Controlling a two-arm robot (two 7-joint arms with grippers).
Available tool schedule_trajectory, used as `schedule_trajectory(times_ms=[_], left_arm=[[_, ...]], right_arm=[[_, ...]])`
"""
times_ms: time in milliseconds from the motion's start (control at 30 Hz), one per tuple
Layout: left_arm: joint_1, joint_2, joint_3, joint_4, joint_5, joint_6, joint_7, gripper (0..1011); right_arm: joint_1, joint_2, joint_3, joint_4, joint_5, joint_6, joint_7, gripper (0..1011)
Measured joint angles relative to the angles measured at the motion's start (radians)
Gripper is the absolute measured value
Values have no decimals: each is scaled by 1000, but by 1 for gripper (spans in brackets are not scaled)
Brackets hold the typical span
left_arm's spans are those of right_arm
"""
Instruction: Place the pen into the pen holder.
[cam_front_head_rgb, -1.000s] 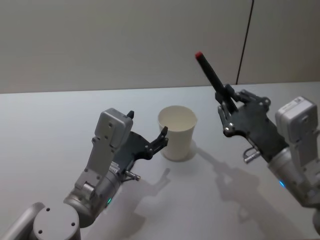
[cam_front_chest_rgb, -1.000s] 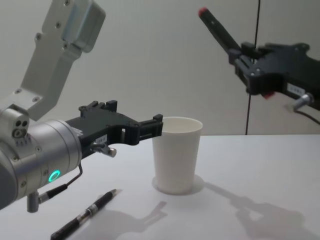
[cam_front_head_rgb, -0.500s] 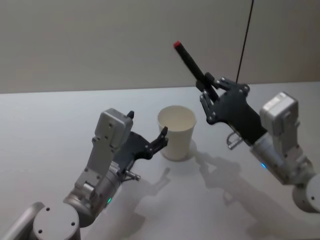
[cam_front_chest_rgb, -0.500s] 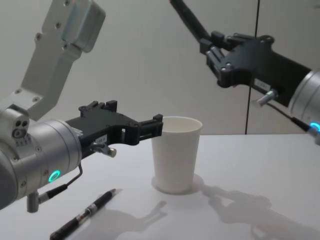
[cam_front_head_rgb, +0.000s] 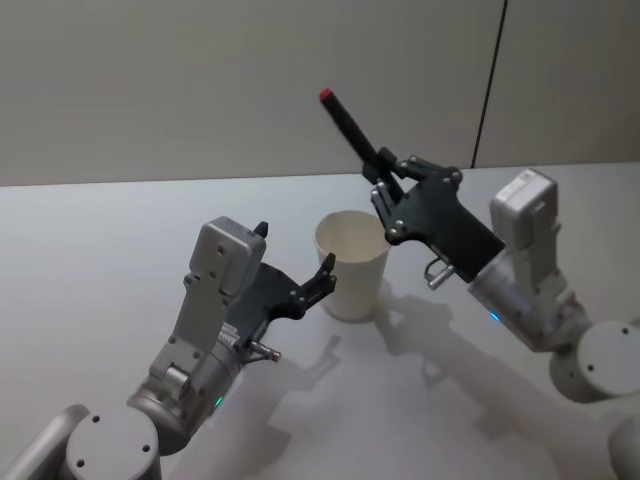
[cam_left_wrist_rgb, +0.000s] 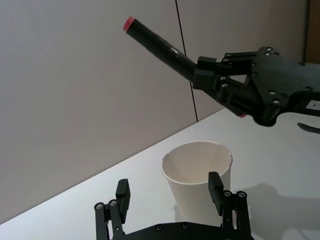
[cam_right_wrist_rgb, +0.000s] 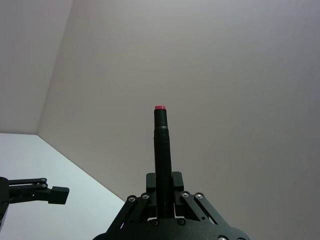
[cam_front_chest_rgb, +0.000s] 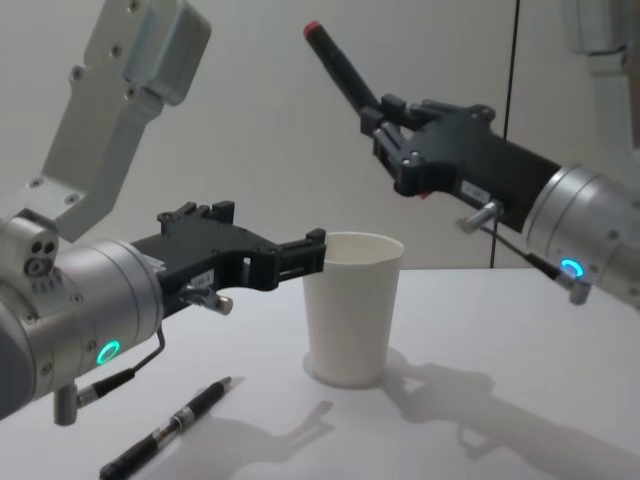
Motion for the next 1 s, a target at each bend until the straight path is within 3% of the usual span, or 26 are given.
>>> schedule_trajectory(times_ms=[300, 667, 1000], left_arm=[[0, 0, 0, 0, 0, 0, 0, 1003], [0, 0, 0, 0, 0, 0, 0, 1003], [0, 0, 0, 0, 0, 0, 0, 1003]], right_arm=[[68, -37, -9, 129, 62, -6, 62, 173], [133, -70, -18, 249, 99, -24, 107, 179], [175, -90, -23, 325, 117, -50, 127, 476]])
